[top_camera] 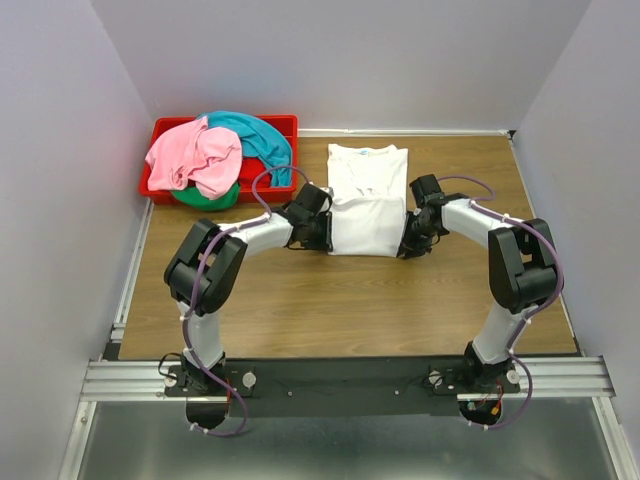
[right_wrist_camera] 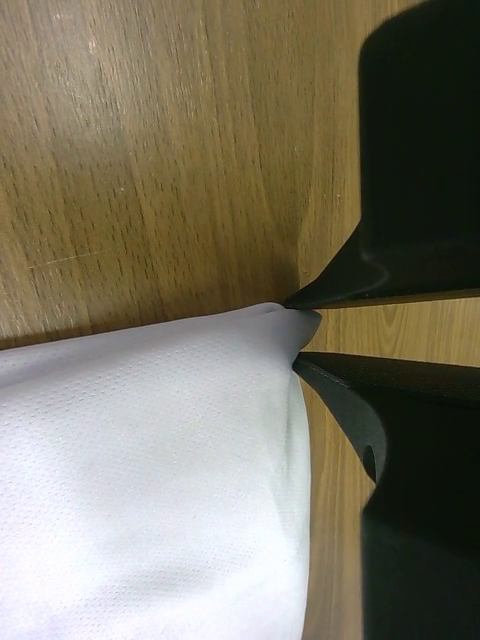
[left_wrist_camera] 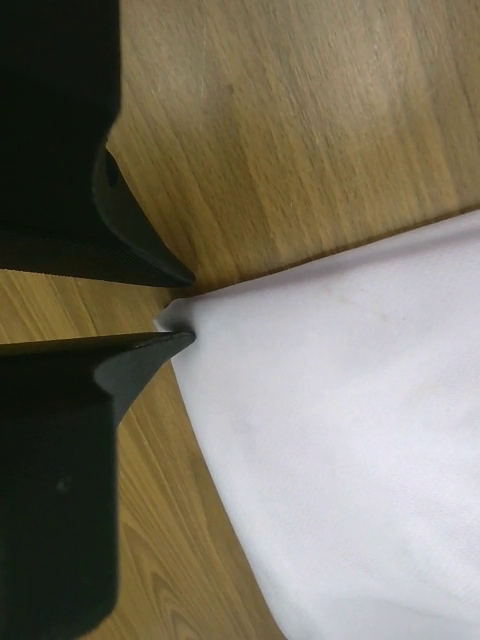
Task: Fold and stack the t-shirts
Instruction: Fold the tshirt
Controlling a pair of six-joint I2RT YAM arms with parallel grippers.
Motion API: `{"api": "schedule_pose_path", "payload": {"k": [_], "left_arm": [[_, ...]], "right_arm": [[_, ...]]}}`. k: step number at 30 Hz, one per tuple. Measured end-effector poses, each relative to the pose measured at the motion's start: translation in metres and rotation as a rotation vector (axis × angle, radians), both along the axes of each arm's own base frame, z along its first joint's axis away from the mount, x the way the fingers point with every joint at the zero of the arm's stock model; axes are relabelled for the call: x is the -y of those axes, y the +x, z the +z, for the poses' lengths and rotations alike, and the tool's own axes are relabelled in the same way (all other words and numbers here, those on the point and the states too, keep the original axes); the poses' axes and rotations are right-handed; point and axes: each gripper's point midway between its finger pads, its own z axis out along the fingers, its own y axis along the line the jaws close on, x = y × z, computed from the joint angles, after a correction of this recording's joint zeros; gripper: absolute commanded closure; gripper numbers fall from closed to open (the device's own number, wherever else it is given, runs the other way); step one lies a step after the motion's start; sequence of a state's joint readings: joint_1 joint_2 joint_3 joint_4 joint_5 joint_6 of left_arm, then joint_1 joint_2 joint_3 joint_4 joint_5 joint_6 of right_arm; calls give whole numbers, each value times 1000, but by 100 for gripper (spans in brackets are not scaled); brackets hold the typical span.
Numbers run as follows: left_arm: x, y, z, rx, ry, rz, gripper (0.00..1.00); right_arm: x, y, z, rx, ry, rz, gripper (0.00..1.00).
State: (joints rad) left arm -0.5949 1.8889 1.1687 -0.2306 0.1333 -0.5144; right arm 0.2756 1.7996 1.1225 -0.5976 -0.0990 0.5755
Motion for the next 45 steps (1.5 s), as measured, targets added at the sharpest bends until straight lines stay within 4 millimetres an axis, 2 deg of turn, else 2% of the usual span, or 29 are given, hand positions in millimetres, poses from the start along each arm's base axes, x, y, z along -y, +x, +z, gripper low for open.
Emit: {"api": "schedule_pose_path", "payload": {"k": [2,4,5,6,13,17,20,23,25,30,36,40,45], "left_arm": [[3,-1,0,3,-13,-9,69],[6,-2,1,4,-22,-18,76],[7,-2,0,2,-23,-21,92],[8,-3,0,2,-25,-26,99],[19,-9,-2,-8,-56,-68,100],[18,-12,0,-14,-48,-75,100],[14,-19,5,-34,-30,-83,100],[14,-21,21,-29,-26,-94,100],[15,-18,39,-8,-36,-100,100],[16,-19,83,51,-75,-110,100],[12,-36,121,72,-128,-130,100],[15,-50,136,68,-156,-151,100],[23,-75,153,47,-192,-189,100]], "right_arm": [[0,0,0,0,0,0,72],[0,0,0,0,-1,0,73],[0,0,0,0,-1,0,74],[0,0,0,0,-1,0,76],[1,1,1,6,-6,-1,96],[1,3,9,28,-3,-3,98],[2,7,31,83,0,-7,98],[1,16,63,165,13,-10,98],[2,19,80,206,18,-12,98],[7,15,108,255,8,-7,98],[18,0,140,280,-27,4,98],[24,-15,158,293,-33,9,98],[29,-36,171,278,-38,10,98]]}}
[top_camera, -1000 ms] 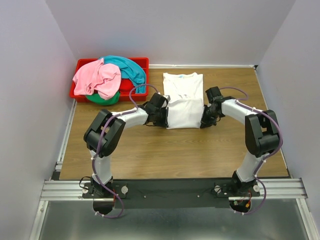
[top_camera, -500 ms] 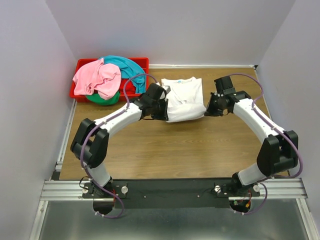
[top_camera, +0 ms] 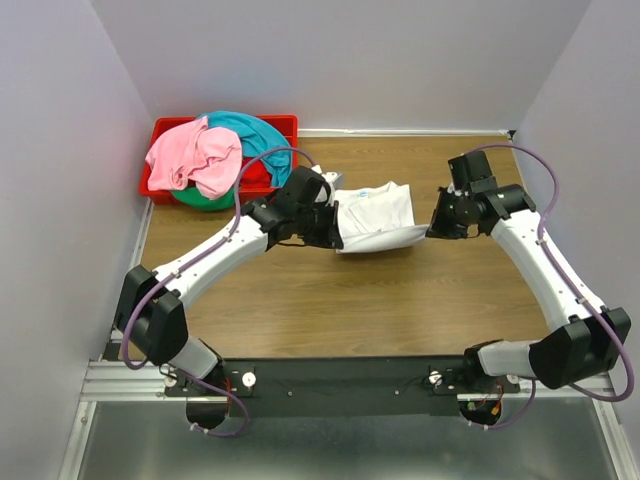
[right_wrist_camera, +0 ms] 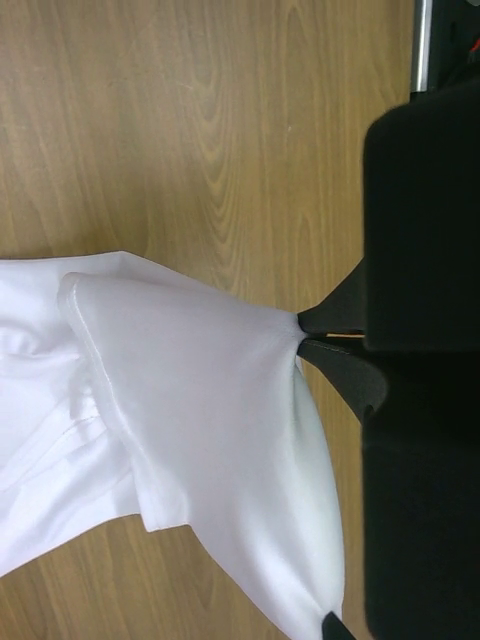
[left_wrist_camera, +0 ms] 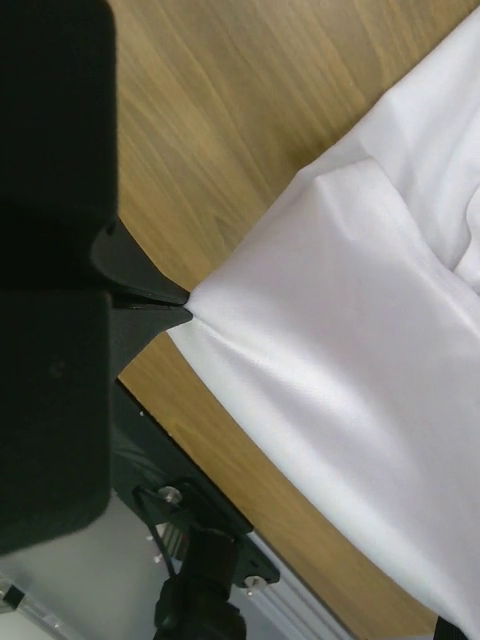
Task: Fold and stack the t-shirts
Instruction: Fold the tshirt
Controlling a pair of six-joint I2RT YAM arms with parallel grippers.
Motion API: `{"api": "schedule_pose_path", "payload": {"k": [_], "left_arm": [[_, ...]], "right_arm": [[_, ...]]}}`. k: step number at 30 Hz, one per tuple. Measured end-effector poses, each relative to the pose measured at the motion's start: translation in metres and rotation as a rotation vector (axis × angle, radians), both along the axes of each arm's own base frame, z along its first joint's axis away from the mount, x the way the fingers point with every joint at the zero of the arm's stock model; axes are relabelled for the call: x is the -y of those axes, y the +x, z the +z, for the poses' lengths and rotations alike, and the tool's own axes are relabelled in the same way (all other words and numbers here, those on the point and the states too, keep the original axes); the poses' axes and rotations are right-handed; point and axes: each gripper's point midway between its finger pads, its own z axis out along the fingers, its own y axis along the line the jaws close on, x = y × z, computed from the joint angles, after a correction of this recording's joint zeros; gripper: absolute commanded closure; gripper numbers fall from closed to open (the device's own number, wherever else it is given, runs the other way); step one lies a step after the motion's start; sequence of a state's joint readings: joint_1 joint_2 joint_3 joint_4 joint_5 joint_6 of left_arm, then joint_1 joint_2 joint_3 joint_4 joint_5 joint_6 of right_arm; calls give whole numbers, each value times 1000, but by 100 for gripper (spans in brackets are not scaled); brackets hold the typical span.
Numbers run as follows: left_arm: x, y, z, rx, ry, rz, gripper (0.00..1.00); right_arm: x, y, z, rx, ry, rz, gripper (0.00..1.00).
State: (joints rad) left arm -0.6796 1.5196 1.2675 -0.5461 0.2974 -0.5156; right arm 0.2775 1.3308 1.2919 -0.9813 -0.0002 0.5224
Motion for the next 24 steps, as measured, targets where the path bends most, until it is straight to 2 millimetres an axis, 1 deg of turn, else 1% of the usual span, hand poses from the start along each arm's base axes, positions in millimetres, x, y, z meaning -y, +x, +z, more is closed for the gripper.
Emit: {"api": "schedule_pose_path", "payload": {"k": [2,4,9,10,12,16,19,24], "left_arm": [[2,-9,8,-5,-18,-12,100],[3,-12,12,-6,-26,-16,100],[2,-11,13,-9,-29,-7,100],[1,-9,13,-10,-28,-3,100],[2,-4,12,-11,-28,4,100],[-2,13,7,-9,-30,37,100],[-3,25,2,-12,-32,55,100],[-4,39,-10,-32,-33,69,100]], "right_arm": [[1,-5,4,-3,0,-1,98],[1,-6,9,0,3,-3,98],[-1,2,16,15,15,-25,98],[-1,4,16,16,15,-29,98],[-3,15,17,20,13,-41,98],[-6,32,12,20,7,-54,98],[-7,45,4,15,-5,-60,99],[-9,65,-10,1,-31,-71,98]]}}
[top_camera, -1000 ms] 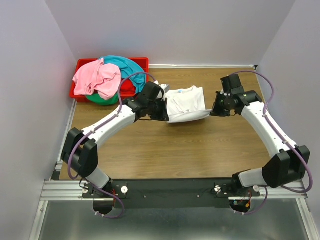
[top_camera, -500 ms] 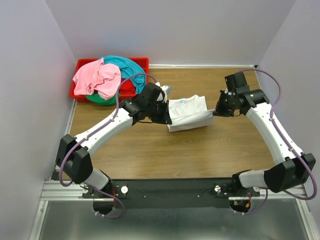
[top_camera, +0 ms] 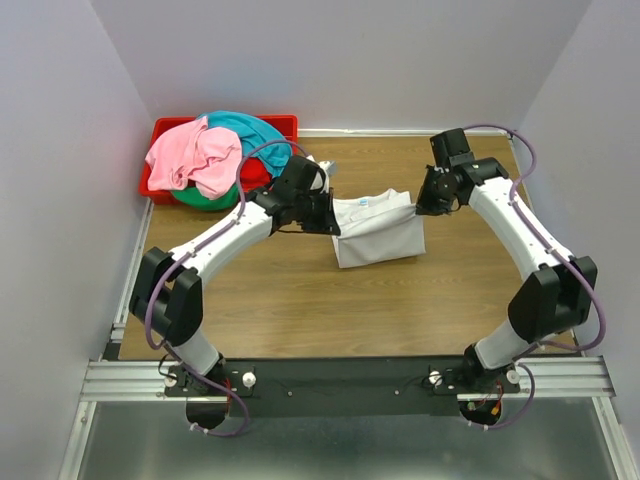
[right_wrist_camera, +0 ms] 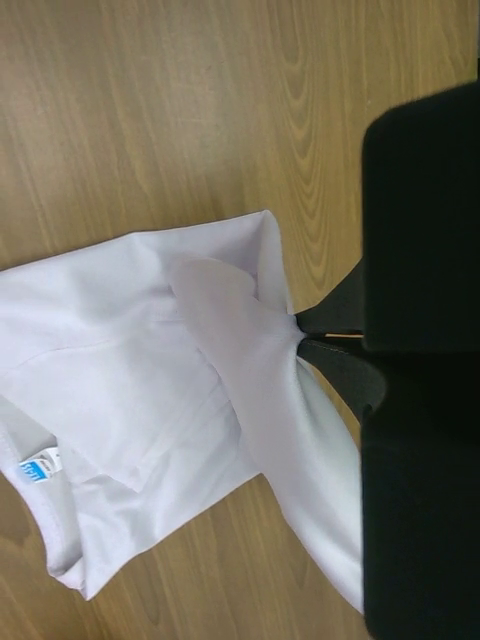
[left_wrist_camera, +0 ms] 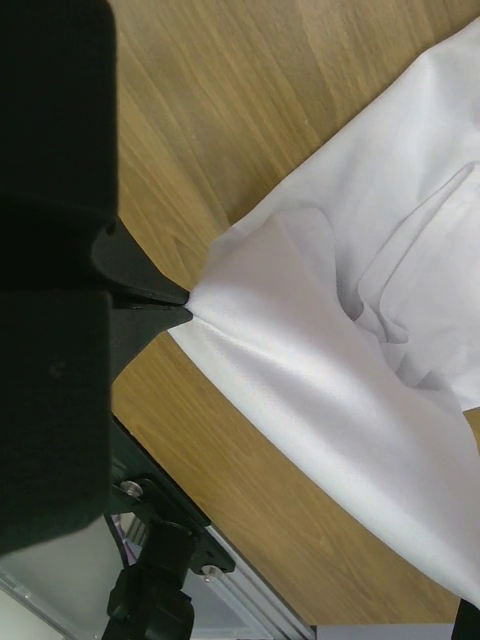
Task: Fold and stack the t-shirts
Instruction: Fold the tshirt
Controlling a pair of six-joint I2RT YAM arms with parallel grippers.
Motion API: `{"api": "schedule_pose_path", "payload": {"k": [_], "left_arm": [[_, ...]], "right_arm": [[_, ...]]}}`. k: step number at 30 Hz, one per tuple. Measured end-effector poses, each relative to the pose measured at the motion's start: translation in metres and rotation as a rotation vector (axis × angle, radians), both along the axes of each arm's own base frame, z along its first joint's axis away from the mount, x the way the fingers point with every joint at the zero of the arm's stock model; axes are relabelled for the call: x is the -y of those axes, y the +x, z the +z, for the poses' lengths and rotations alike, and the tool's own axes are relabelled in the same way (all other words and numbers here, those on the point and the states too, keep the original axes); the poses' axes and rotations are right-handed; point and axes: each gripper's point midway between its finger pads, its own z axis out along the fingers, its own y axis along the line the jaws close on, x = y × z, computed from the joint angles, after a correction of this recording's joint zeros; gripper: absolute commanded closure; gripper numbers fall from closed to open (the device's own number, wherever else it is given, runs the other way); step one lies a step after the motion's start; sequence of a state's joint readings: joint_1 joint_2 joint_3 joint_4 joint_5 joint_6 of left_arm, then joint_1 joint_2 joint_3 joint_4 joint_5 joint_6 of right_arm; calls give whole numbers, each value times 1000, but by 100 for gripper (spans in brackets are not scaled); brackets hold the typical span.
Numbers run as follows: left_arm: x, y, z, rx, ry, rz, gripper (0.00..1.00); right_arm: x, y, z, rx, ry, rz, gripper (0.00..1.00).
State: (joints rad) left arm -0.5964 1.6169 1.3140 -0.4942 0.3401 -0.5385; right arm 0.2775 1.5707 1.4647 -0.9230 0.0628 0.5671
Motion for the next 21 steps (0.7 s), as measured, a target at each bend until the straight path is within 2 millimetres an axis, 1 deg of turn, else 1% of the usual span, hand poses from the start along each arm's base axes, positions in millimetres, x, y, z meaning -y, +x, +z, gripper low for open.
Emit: {"api": "schedule_pose_path", "payload": {"k": [6,9,12,16,21], "left_arm": [[-3,21,-8,-3,0,15,100],[-5,38,-9,7,-8,32,100],[-4,50,-10,14,-15,32,100],[-4,62,-19,10,-8,32,100],[-8,72,-35,-13,4,34,100]], "right_arm": [[-4,26,-11,7,-24,5,98],[-5,40,-15,10,-37,5,98],[-6,54,-19,17,-51,9,98],[-7,68,-26,18,-74,12,98],[-9,83,-42,3,-92,25,98]]}}
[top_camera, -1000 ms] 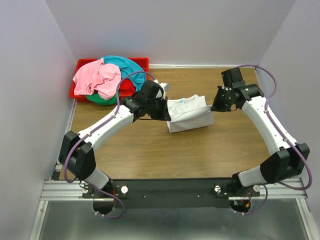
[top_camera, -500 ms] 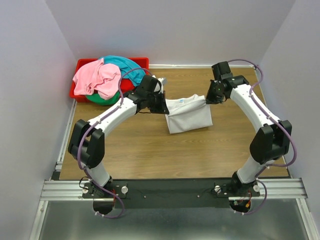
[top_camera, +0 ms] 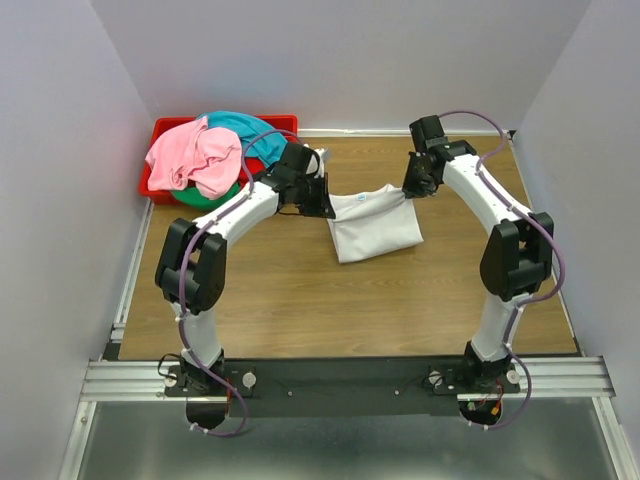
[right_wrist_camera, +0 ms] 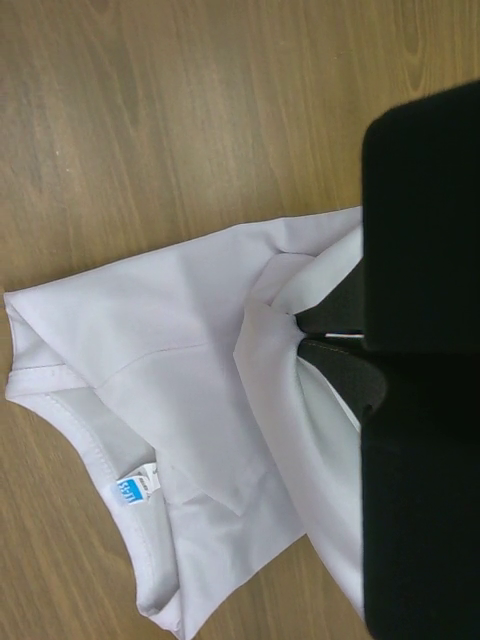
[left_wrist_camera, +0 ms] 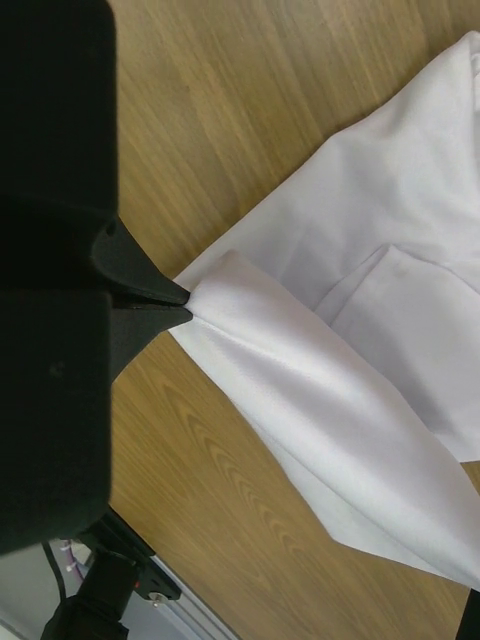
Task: Fold and stack the t-shirts
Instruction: Fold the tshirt
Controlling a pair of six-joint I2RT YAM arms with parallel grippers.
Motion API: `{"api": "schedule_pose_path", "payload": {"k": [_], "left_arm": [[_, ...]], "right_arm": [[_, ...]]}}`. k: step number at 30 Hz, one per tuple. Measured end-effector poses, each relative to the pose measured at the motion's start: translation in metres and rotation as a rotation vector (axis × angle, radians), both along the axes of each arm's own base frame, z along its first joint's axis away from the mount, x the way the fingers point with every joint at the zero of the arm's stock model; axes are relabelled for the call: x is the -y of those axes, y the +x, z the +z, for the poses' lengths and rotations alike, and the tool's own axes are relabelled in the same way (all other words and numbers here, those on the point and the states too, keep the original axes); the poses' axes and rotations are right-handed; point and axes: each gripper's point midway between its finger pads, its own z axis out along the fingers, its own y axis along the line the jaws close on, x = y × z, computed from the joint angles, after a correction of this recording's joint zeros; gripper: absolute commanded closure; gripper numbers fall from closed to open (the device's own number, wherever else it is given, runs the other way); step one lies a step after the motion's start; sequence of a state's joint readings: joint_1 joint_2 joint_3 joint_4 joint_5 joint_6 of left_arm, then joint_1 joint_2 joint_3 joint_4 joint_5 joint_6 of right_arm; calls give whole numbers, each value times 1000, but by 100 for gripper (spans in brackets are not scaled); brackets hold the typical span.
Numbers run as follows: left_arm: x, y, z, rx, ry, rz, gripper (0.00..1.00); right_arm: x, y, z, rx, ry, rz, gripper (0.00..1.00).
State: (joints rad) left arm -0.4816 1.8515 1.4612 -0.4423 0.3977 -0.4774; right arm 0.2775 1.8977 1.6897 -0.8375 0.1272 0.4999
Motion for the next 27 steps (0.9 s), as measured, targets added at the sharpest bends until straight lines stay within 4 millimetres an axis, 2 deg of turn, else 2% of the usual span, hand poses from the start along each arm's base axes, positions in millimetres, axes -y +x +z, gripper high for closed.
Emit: {"api": "schedule_pose_path", "payload": {"k": [12,13,14,16,17,18,20,21,23,24,27], "left_arm": [[-6,34,-19,-13,-6,17,100],[-6,37,-20,-15,-8,18,96],[-5,44,-23,-15,-11,22,84],[-4,56,-23,-14,-19,30,56],[-2,70,-24,-6,-27,37,38],[0,79,-22,-1,-32,44,30],[3,100,-12,18,-50,63,10],[6,115,-5,44,-62,72,9],[9,135,14,95,-83,82,5],[10,145,33,138,-98,90,5],[9,155,75,232,-133,101,5]], "right_arm": [[-7,29,-23,-17,-13,11,98],[-7,34,-23,-13,-12,9,98],[-7,38,-25,-12,-12,7,98],[-7,47,-26,-5,-9,3,66],[-6,57,-28,3,-5,-2,40],[-5,65,-29,12,0,-7,32],[-5,81,-27,31,20,-13,21],[-3,90,-26,43,35,-17,14],[-1,106,-14,82,69,-23,10],[0,112,-7,103,78,-23,9],[2,125,23,176,119,-9,9]]}}
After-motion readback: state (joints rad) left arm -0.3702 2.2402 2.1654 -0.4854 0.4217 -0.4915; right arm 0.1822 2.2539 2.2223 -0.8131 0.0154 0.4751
